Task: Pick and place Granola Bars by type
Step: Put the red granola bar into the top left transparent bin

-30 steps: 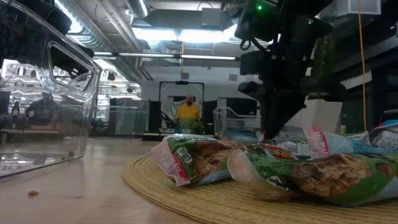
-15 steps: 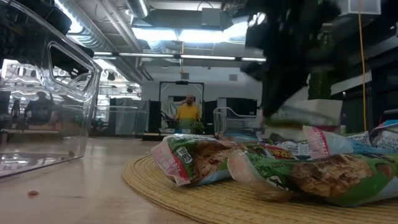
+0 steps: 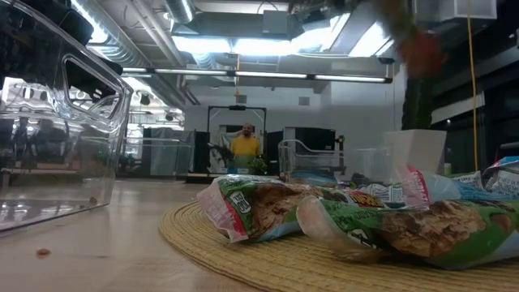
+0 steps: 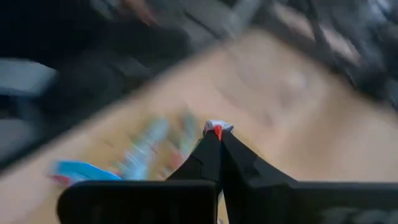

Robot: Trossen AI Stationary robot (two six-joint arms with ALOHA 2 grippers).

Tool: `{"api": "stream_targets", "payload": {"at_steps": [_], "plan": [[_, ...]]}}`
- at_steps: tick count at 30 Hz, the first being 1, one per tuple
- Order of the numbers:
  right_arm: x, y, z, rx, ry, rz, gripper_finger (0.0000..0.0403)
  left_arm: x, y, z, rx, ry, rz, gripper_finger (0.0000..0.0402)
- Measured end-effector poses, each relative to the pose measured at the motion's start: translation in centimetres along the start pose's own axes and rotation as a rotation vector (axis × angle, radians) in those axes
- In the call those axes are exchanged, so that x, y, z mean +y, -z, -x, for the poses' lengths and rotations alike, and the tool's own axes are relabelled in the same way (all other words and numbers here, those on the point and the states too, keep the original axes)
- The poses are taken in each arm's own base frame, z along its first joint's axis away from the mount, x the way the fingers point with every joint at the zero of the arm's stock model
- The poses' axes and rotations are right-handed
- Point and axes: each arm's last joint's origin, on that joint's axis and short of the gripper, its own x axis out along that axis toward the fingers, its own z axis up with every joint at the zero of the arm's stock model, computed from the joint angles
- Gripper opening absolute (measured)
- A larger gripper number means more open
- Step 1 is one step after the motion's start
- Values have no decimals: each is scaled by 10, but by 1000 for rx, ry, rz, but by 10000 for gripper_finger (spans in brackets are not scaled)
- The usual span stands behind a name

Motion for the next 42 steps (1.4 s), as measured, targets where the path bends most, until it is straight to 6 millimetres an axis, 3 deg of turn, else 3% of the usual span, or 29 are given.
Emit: {"api": "stream_targets", "payload": {"at_steps": [3,7,16,23,32,36,42], "plan": [[5,-9,9,-123,-108,83,3,0,0,0,0,0,0,10],[5,-14,13,-174,-114,118,3,0,0,0,0,0,0,8],[5,-14,12,-168,-116,121,2,0,0,0,0,0,-3,11],[5,-7,11,-84,-69,103,2,1,-5,0,-46,-50,-170,12],[5,-6,11,-61,-54,97,2,2,-5,0,-51,-98,-229,10],[6,-3,11,-28,-47,103,2,2,-6,0,-55,-96,-168,11],[6,-2,11,-22,-45,104,3,4,-8,1,-96,-138,90,11]]}}
